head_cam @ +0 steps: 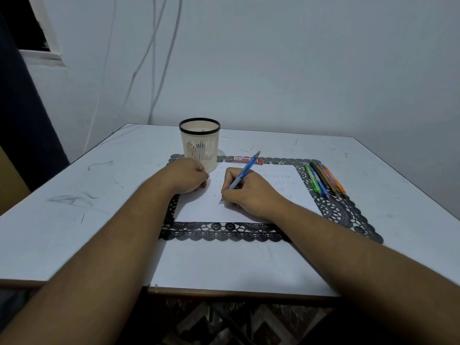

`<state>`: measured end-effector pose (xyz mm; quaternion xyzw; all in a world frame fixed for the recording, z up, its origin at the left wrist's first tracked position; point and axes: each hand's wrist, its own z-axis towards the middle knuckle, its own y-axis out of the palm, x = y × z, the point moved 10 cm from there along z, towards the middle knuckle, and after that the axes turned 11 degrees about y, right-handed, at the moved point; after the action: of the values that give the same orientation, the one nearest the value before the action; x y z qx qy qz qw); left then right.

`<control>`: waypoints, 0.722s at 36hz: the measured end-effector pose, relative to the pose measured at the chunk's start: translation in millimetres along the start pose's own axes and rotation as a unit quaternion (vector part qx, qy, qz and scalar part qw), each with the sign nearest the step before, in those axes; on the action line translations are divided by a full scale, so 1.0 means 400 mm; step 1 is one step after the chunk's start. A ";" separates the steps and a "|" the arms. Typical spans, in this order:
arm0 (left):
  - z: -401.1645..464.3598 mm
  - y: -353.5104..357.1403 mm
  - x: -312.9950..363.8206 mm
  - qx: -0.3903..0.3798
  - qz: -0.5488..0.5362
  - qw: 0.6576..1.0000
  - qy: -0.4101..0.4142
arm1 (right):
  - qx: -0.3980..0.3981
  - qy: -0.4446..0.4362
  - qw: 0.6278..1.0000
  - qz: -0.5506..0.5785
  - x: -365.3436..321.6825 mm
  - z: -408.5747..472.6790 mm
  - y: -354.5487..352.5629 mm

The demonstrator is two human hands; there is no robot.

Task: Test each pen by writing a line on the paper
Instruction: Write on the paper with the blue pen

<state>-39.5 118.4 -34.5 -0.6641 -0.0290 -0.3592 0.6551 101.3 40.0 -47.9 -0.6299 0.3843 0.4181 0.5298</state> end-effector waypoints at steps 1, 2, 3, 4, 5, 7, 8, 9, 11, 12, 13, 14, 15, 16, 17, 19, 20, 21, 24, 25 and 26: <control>0.000 -0.001 0.001 0.001 -0.001 1.000 0.000 | -0.006 0.000 1.000 0.006 -0.001 -0.002 0.001; -0.001 -0.002 0.003 0.000 0.001 1.000 0.001 | -0.009 0.000 1.000 0.016 -0.002 -0.004 -0.001; -0.001 -0.002 0.004 0.001 0.004 1.000 0.001 | -0.005 -0.001 1.000 0.023 -0.004 -0.006 -0.006; -0.001 -0.003 0.006 0.002 0.006 1.000 0.001 | 0.003 -0.002 1.000 0.028 -0.003 -0.007 -0.014; -0.001 -0.003 0.007 0.002 0.007 1.000 0.001 | 0.011 0.000 0.999 0.034 0.000 -0.007 -0.022; -0.002 -0.002 0.007 0.001 0.008 1.000 0.001 | 0.014 0.004 0.999 0.040 0.007 -0.006 -0.028; -0.002 -0.001 0.006 0.000 0.007 1.000 0.000 | 0.011 0.005 0.999 0.037 0.009 -0.007 -0.027; -0.002 -0.001 0.004 0.000 0.005 1.000 0.000 | 0.008 0.006 0.999 0.031 0.009 -0.007 -0.024; 0.000 0.000 0.005 0.001 0.003 1.000 0.002 | 0.010 0.003 1.000 0.012 0.006 -0.011 -0.021; -0.001 0.001 0.007 0.000 0.005 1.000 0.004 | 0.014 0.002 1.000 0.003 0.004 -0.011 -0.022; -0.001 0.002 0.008 -0.001 0.004 1.000 0.004 | 0.017 0.001 1.000 -0.002 0.003 -0.012 -0.022; -0.001 0.002 0.007 -0.001 0.002 1.000 0.004 | 0.019 0.001 1.000 -0.002 0.003 -0.010 -0.023; 0.000 0.001 0.006 0.000 -0.002 1.000 0.003 | 0.021 0.001 1.000 0.000 0.004 -0.009 -0.024; -0.001 0.000 0.005 0.001 -0.004 1.000 0.003 | 0.023 0.003 1.000 0.002 0.005 -0.006 -0.025; -0.001 -0.001 0.005 0.001 -0.004 1.000 0.003 | 0.026 0.004 1.000 0.006 0.006 -0.004 -0.027; -0.001 -0.002 0.004 0.001 -0.002 1.000 0.003 | 0.030 0.006 1.000 0.009 0.008 -0.001 -0.028; -0.002 -0.002 0.005 0.001 0.000 1.000 0.003 | 0.030 0.005 1.000 0.008 0.008 -0.002 -0.028; -0.002 -0.001 0.006 0.001 0.001 1.000 0.004 | 0.030 0.004 1.000 0.005 0.007 -0.004 -0.028; -0.002 0.001 0.008 0.002 0.007 1.000 0.006 | 0.035 -0.001 0.999 -0.023 0.004 -0.011 -0.030; -0.002 0.002 0.007 0.001 0.008 1.000 0.006 | 0.035 -0.002 0.999 -0.029 0.003 -0.012 -0.030; -0.002 0.003 0.007 0.000 0.008 1.000 0.007 | 0.033 -0.003 0.999 -0.029 0.001 -0.013 -0.029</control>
<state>-37.3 116.6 -34.1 -0.6614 -0.0195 -0.3587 0.6584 112.9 36.6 -43.7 -0.6215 0.3776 0.3916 0.5638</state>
